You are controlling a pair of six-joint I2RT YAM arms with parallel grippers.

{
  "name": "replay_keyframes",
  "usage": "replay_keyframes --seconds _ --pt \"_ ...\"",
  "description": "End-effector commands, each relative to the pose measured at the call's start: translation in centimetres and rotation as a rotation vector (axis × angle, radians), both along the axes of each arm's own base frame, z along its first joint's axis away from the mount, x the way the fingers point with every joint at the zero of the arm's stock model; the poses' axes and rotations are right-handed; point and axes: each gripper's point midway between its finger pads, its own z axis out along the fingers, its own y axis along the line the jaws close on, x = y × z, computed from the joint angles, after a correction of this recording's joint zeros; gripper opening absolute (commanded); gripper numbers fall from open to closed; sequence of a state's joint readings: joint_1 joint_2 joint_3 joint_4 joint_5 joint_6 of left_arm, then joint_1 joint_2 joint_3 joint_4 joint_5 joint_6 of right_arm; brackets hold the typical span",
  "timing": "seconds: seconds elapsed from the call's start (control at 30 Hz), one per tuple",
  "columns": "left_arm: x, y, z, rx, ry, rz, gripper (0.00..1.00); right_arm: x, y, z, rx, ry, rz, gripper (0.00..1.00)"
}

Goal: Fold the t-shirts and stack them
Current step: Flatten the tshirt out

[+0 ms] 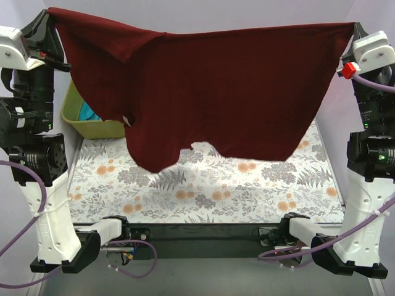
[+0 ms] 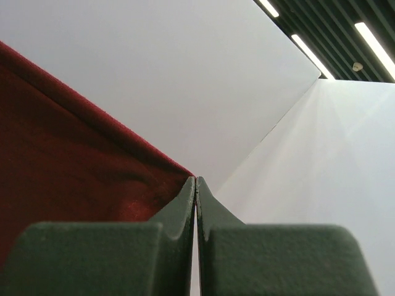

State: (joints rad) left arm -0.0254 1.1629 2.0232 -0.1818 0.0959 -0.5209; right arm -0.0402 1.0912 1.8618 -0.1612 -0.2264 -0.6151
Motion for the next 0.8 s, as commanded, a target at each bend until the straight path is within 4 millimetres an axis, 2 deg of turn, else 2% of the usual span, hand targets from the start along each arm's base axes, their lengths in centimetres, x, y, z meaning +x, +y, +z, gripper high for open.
replay_keyframes --seconds 0.0,0.1,0.13,0.2,0.23,0.3,0.33,0.37,0.4,0.43,0.47,0.5,0.53,0.57,0.6,0.63,0.67,0.7,0.73,0.77 --pt "3.4 1.5 -1.4 -0.025 0.053 0.081 0.0 1.2 -1.8 1.2 0.016 -0.053 -0.09 0.01" --pt "5.3 1.4 -2.8 -0.011 0.092 0.079 0.0 3.7 -1.6 -0.6 0.014 -0.007 -0.071 0.01" --pt "7.2 1.3 -4.3 -0.011 0.136 0.072 0.0 5.2 -1.5 -1.8 0.012 0.026 -0.064 0.01" --pt "9.4 0.8 -6.1 -0.008 0.19 0.046 0.0 7.1 -1.1 -3.5 0.001 0.07 -0.034 0.01" --pt "11.7 0.4 -7.9 0.0 0.239 0.027 0.0 8.8 -0.8 -5.2 0.001 0.118 -0.015 0.01" --pt "14.0 -0.4 -9.8 0.005 0.281 -0.015 0.0 10.4 0.0 -6.5 -0.006 0.156 0.037 0.01" --pt "15.2 -0.5 -10.3 0.005 0.286 -0.023 0.0 12.2 0.2 -7.8 0.0 0.194 0.053 0.01" --pt "17.7 -0.6 -11.8 -0.009 0.322 -0.032 0.0 12.7 0.4 -7.5 0.015 0.195 0.069 0.01" --pt "18.9 -0.7 -12.3 -0.011 0.329 -0.035 0.0 13.4 0.2 -7.4 0.033 0.197 0.067 0.01" --pt "19.7 -0.8 -11.6 -0.012 0.296 -0.041 0.0 15.6 -0.1 -8.5 0.051 0.229 0.062 0.01" --pt "21.4 -0.9 -11.7 -0.016 0.288 -0.044 0.0 15.7 -0.2 -6.7 0.073 0.194 0.061 0.01" --pt "21.7 -0.7 -10.4 -0.026 0.243 -0.04 0.0 16.3 -0.6 -6.1 0.094 0.181 0.045 0.01" --pt "21.9 -0.6 -8.9 -0.035 0.19 -0.036 0.0 18.1 -0.9 -6.8 0.11 0.2 0.041 0.01" --pt "20.8 -0.4 -5.6 -0.045 0.105 -0.032 0.0 18.3 -0.9 -5.9 0.124 0.184 0.044 0.01" --pt "22.2 -0.2 -5.6 -0.053 0.094 -0.028 0.0 17.5 -0.9 -3.2 0.143 0.115 0.055 0.01" --pt "21.9 0.1 -4.1 -0.074 0.035 -0.022 0.0 18.3 -1.0 -2.9 0.156 0.105 0.059 0.01" --pt "20.4 0.3 -1.6 -0.082 -0.041 -0.021 0.0 18.1 -1.1 -2.0 0.164 0.077 0.056 0.01" --pt "20.5 0.4 -1.2 -0.092 -0.066 -0.023 0.0 17.8 -1.5 -0.8 0.185 0.036 0.043 0.01" --pt "19.1 0.6 0.4 -0.098 -0.147 -0.02 0.0 17.5 -1.8 0.2 0.191 -0.014 0.037 0.01" --pt "18.7 0.6 0.8 -0.097 -0.178 -0.021 0.0 17.4 -1.9 0.7 0.196 -0.039 0.031 0.01"
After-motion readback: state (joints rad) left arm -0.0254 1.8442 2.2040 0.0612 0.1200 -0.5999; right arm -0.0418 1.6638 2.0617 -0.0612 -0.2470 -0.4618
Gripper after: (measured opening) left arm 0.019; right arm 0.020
